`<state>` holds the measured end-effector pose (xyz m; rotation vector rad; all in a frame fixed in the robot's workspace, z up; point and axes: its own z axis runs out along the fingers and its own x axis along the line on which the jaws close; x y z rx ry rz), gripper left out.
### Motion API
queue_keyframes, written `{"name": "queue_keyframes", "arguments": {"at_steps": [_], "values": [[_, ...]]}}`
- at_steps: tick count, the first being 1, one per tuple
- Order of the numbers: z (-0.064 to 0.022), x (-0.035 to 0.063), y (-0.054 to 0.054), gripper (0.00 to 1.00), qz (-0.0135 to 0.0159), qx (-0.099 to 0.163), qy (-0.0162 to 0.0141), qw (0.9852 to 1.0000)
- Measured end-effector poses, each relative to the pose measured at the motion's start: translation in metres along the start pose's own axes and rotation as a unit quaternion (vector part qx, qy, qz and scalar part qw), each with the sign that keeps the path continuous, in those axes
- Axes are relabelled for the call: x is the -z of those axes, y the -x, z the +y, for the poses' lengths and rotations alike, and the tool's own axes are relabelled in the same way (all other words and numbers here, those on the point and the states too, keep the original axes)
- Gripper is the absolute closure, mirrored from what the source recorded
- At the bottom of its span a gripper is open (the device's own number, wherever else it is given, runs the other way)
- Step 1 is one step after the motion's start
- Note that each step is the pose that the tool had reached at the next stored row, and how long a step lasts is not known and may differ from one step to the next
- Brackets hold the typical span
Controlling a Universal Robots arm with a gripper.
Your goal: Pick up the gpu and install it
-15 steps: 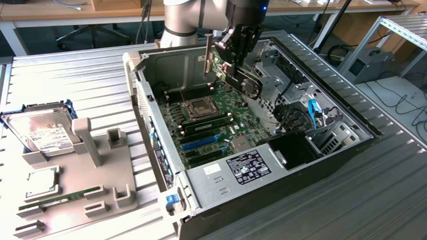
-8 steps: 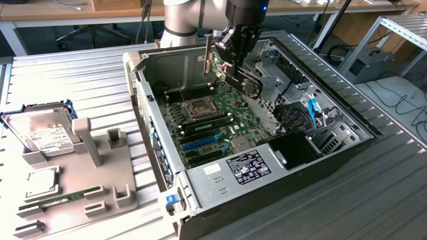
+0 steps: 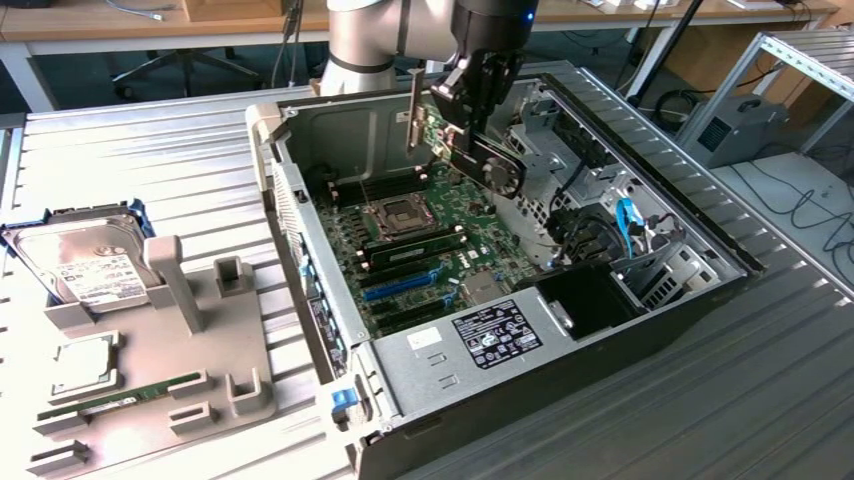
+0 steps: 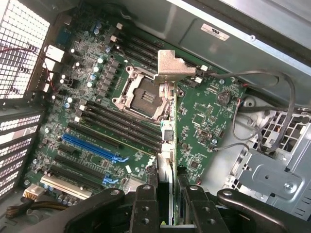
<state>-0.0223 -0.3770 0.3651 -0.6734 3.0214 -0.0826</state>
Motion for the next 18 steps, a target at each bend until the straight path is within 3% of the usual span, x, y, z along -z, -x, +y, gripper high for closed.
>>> {"name": "queue_keyframes", "arguments": {"at_steps": [18], "values": [[0.0000,-0.0006,0.0000,0.74,-0.0014,0.022,0.0007,0.9997]]}}
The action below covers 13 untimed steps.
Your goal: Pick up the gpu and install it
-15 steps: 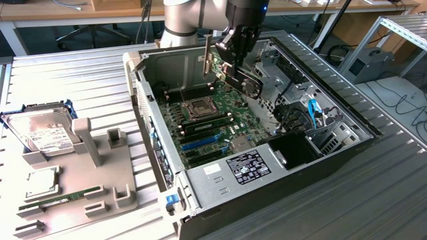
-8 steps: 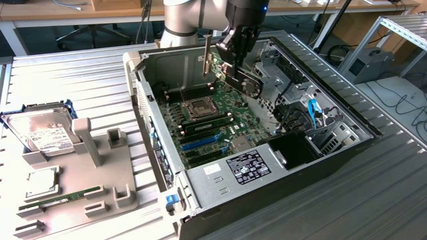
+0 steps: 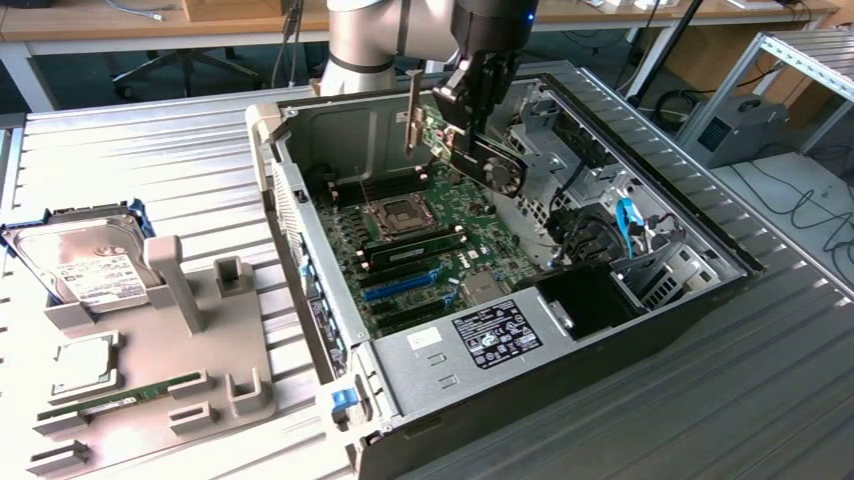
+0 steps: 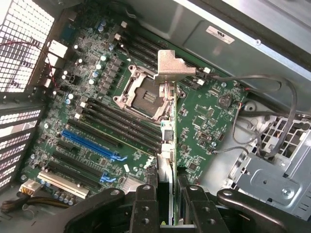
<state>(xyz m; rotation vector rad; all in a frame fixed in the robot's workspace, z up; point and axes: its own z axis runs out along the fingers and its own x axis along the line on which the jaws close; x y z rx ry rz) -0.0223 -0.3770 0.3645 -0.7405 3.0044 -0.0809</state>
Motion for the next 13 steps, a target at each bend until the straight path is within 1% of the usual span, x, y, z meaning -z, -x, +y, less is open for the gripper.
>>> {"name": "queue_keyframes", "arguments": {"at_steps": [13], "values": [[0.0000,-0.0004,0.0000,0.74,-0.0009,0.015,0.0005,0.9999]]}}
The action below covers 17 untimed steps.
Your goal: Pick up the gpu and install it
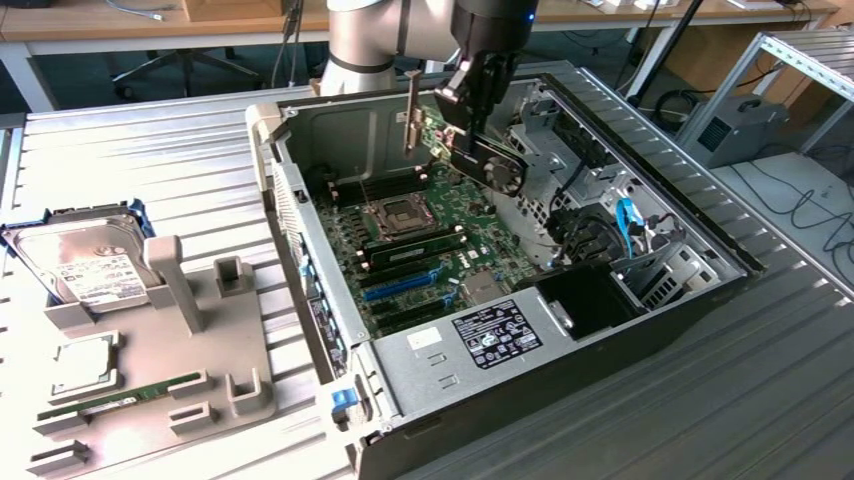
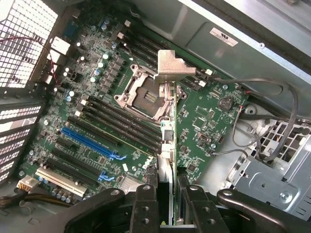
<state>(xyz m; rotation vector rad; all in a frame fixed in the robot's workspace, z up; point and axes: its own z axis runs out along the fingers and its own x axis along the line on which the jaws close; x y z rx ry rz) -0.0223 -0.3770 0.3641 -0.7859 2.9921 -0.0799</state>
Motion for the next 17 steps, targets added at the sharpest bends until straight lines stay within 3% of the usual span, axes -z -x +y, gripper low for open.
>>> {"name": "queue_keyframes", "arguments": {"at_steps": [17], "values": [[0.0001,-0.0007,0.0000,0.74,-0.0012,0.019,0.0006,0.9998]]}}
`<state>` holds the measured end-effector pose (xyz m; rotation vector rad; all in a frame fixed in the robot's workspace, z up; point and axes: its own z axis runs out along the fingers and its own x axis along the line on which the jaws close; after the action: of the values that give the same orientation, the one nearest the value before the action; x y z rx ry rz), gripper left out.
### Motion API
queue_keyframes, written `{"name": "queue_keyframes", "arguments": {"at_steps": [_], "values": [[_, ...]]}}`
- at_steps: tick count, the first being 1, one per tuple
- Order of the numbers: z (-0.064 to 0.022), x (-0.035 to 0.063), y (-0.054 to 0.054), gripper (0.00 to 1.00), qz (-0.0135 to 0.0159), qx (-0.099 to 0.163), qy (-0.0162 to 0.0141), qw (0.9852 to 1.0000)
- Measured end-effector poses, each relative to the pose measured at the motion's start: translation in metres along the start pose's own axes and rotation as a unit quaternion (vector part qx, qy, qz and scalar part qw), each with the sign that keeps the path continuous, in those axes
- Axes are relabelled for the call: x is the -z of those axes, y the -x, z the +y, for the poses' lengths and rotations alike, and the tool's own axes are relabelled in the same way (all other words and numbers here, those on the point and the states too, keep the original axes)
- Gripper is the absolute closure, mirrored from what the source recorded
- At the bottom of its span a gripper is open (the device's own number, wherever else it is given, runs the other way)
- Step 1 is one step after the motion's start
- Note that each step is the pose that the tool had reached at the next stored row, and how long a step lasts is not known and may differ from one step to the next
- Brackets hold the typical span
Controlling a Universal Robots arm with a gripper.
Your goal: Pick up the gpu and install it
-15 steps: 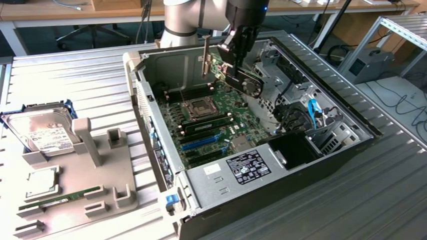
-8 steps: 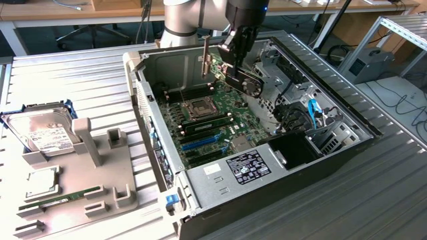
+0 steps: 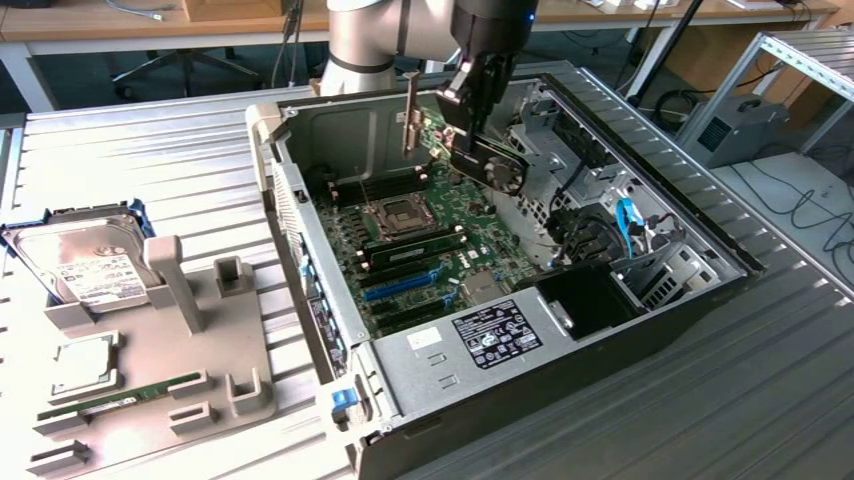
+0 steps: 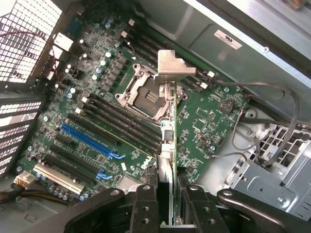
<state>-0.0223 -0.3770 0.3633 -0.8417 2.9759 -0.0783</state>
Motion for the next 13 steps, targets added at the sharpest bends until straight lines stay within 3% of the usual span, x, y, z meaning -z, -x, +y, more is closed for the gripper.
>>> {"name": "queue_keyframes", "arguments": {"at_steps": [13], "values": [[0.0000,-0.0005,0.0000,0.74,-0.0008,0.013,0.0004,0.9999]]}}
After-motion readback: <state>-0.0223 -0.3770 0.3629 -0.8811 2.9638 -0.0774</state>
